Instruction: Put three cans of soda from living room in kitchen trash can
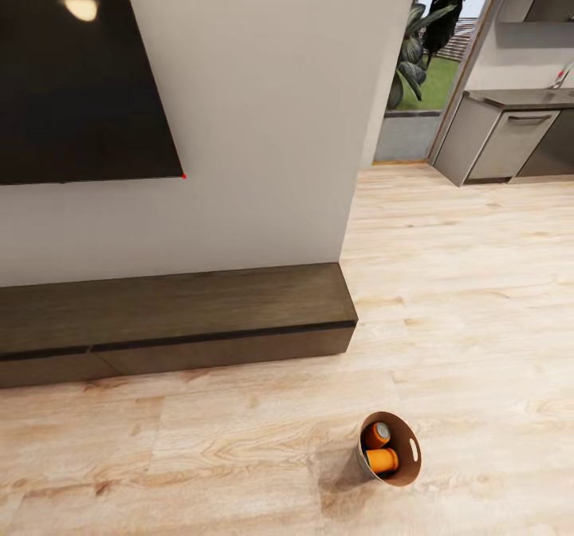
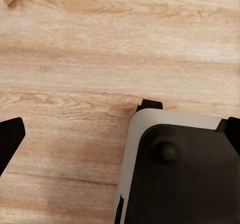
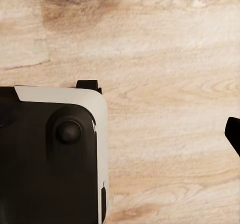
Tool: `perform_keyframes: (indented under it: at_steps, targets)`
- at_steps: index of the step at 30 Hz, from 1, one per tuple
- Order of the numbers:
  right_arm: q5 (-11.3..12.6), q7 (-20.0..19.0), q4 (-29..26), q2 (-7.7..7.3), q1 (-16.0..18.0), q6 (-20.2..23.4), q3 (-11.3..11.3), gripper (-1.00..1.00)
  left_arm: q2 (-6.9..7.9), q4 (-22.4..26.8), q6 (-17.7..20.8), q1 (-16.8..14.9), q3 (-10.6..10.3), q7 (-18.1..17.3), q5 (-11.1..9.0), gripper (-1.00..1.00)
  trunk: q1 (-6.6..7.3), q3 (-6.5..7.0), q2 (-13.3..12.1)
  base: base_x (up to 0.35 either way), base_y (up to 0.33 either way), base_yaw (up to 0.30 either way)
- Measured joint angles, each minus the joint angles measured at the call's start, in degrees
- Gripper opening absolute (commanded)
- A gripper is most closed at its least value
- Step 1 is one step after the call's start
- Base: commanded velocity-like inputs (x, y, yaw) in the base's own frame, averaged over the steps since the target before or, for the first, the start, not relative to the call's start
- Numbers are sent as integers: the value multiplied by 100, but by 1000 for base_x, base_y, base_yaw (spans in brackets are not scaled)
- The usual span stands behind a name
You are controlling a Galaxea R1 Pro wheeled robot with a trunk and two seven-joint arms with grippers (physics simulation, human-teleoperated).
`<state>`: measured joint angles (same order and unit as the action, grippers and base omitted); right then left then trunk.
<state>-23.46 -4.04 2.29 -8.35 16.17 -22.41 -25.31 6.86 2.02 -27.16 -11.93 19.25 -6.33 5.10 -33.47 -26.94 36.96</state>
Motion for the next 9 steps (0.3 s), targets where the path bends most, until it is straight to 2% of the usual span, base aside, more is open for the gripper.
perform_keyframes:
  at_steps: [9]
  targets:
    - [-1,0,0,0,0,0,0,100,0,0,0,0,0,0,0,100,0,0,0,0,0,0]
